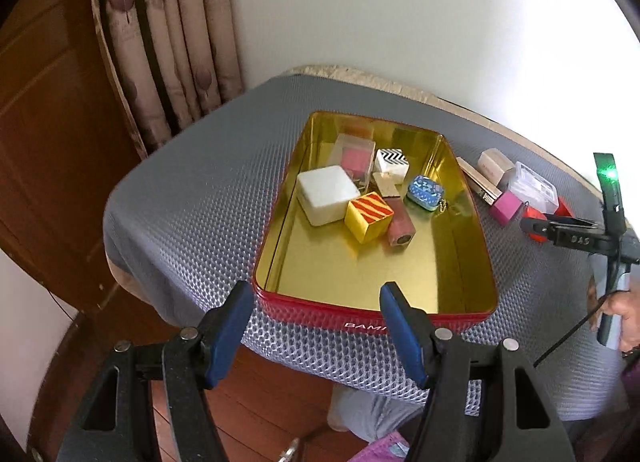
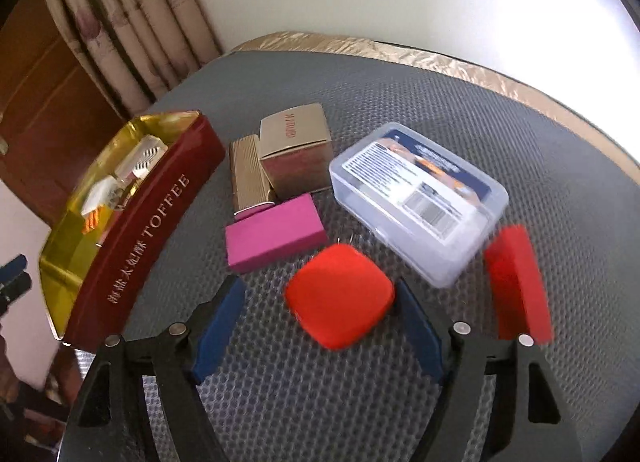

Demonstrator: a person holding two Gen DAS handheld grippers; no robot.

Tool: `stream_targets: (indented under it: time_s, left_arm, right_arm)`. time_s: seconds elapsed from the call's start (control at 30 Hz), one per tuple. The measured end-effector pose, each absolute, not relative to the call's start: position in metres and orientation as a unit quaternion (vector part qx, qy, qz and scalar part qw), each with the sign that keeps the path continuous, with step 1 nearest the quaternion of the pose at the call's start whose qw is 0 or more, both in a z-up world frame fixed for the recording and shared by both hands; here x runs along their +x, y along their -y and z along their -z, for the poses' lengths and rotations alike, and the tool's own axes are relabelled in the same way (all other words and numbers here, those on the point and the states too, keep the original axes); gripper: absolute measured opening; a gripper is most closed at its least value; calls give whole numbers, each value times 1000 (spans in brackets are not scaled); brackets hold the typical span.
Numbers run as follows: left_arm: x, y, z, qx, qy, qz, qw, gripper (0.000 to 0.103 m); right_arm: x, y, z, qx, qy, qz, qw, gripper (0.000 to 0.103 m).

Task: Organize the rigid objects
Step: 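Grasp the red rounded case with the right tool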

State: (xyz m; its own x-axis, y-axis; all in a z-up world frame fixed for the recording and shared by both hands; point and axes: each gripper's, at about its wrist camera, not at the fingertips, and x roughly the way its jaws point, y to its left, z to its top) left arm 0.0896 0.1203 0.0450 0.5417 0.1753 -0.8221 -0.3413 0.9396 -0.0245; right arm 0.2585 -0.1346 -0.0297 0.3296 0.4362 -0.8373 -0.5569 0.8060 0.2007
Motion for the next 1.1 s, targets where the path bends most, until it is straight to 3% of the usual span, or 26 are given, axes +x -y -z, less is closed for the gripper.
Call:
stream_targets:
  time_s: [0.07,0.1,0.13,0.37,0.67,1.1]
  left_arm:
    - [90,-125,-43,-104,-460,-147,870,67]
    - [90,-126,-42,-108,-461,-147,868,67]
    - [90,-127,-41,-111,-463,-147,867,67]
    - [88,-122,-47,-97,-453,-146,874,67]
    - [99,-77,-72,-74,-443,-55,892,67]
    - [206,35,-104,-22,-482,87,871,67]
  right_arm:
    - [262,129,31,-79,-491,-310,811,63]
    - [263,126,31,-88,-491,-310,809,53]
    - [265,123,32,-103,-491,-306,809,53]
    - [239,136,26,-134,-495,-296,806,52]
    - [180,270,21,-84,-490,-184,848,51]
    - [166,356,26,-46,-451,-103,885,52]
